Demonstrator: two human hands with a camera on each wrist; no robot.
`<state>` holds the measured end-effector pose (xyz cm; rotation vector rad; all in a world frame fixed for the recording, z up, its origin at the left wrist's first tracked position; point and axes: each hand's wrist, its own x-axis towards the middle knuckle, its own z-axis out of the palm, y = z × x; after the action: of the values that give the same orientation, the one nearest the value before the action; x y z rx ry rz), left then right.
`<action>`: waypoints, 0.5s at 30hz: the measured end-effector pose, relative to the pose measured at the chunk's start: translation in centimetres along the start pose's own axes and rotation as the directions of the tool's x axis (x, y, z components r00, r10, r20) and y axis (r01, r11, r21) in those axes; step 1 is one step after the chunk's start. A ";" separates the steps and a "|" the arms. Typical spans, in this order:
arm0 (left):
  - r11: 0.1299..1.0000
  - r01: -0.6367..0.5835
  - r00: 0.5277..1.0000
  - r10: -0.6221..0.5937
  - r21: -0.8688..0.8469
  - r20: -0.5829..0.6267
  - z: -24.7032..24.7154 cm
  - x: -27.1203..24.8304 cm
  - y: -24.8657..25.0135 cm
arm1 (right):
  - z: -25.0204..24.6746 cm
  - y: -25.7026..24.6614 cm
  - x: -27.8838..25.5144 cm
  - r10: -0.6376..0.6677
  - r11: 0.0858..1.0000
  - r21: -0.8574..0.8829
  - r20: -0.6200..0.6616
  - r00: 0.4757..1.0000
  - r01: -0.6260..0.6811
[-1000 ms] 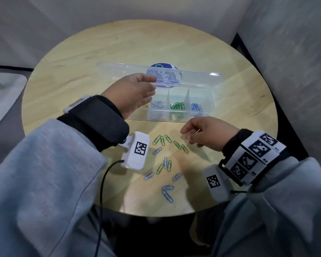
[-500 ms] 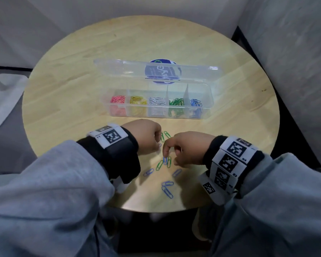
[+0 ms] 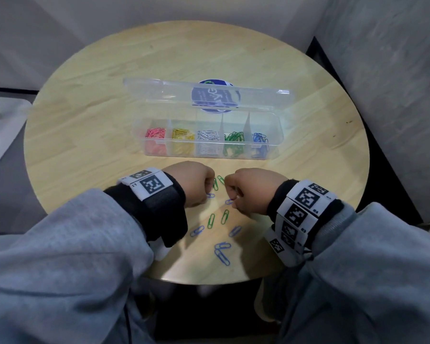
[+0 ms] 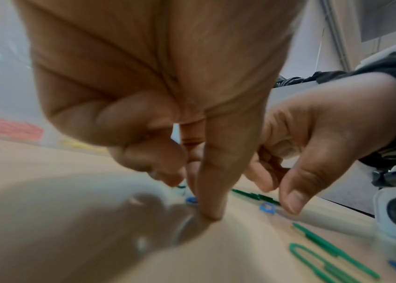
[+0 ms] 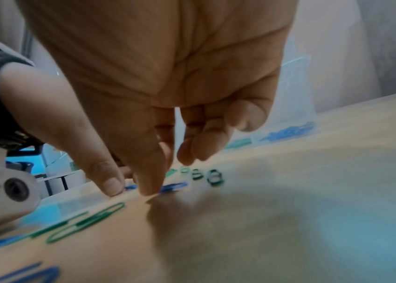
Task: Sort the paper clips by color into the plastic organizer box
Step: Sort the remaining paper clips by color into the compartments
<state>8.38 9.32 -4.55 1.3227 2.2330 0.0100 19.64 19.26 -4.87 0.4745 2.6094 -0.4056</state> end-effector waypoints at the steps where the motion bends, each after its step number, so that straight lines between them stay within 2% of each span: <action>1: 1.000 -0.005 1.000 0.004 0.006 0.013 -0.1 0.0 0.1 | 0.0 -0.1 0.1 -0.020 1.000 0.007 0.011 1.000 0.020; 5: 0.997 0.020 0.998 -0.024 0.069 0.054 -0.4 -0.3 0.7 | 0.1 -0.4 0.2 -0.033 0.999 0.020 0.062 0.998 0.031; 9: 0.995 0.034 0.995 -0.043 0.095 0.093 -0.5 -0.7 0.7 | 0.0 0.1 0.1 0.008 1.000 0.017 0.077 0.997 -0.009; 12: 0.999 0.043 0.995 -0.045 0.026 0.093 -0.9 -0.9 0.3 | 0.2 0.3 0.2 0.029 1.000 -0.009 0.117 0.993 -0.028; 15: 0.990 0.008 0.992 0.009 -0.138 0.122 -2.0 -0.6 -0.3 | 0.2 0.2 0.0 0.029 1.000 -0.008 0.112 0.993 -0.029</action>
<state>7.46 9.18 -2.63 1.2164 2.0897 0.0799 19.80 19.39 -5.13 0.4730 2.4920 -0.4031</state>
